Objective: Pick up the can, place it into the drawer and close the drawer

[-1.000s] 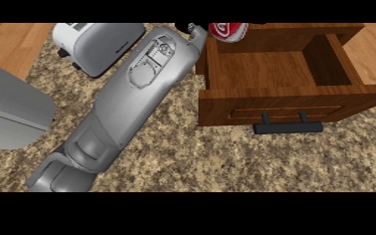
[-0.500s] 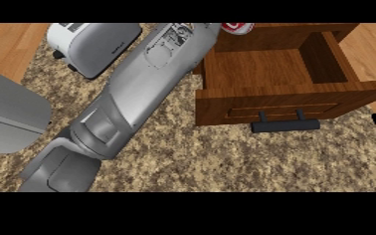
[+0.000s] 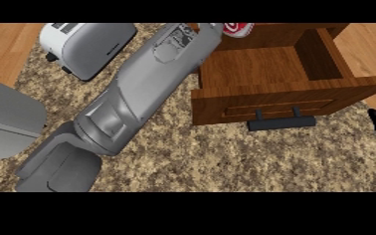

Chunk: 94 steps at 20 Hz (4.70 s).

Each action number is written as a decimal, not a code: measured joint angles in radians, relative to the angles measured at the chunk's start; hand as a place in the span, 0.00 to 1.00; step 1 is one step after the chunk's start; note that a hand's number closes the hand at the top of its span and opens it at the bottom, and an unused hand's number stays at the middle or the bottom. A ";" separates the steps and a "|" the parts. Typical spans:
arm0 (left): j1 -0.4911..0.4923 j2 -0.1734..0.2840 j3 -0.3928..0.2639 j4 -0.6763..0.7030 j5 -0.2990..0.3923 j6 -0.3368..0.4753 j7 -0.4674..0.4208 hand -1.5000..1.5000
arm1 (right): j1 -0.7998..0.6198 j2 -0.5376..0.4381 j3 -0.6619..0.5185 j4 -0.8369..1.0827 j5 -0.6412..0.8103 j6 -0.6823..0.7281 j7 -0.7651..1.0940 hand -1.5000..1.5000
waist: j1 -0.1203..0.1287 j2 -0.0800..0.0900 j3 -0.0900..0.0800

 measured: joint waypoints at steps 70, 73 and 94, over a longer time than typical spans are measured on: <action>0.072 0.048 -0.225 -0.037 0.279 0.271 -0.147 0.00 | -0.308 -0.181 0.381 0.392 1.093 -0.267 -0.132 0.00 | 0.088 -0.016 -0.002; 0.090 0.099 -0.231 -0.092 0.259 0.259 -0.092 0.00 | -0.342 -0.151 0.373 0.487 1.120 -0.335 -0.144 0.00 | 0.095 -0.018 -0.002; 0.300 0.395 -0.256 -0.529 0.169 0.227 0.143 0.00 | -0.768 -0.136 0.207 1.201 1.300 -0.742 -0.214 0.00 | 0.137 -0.033 -0.021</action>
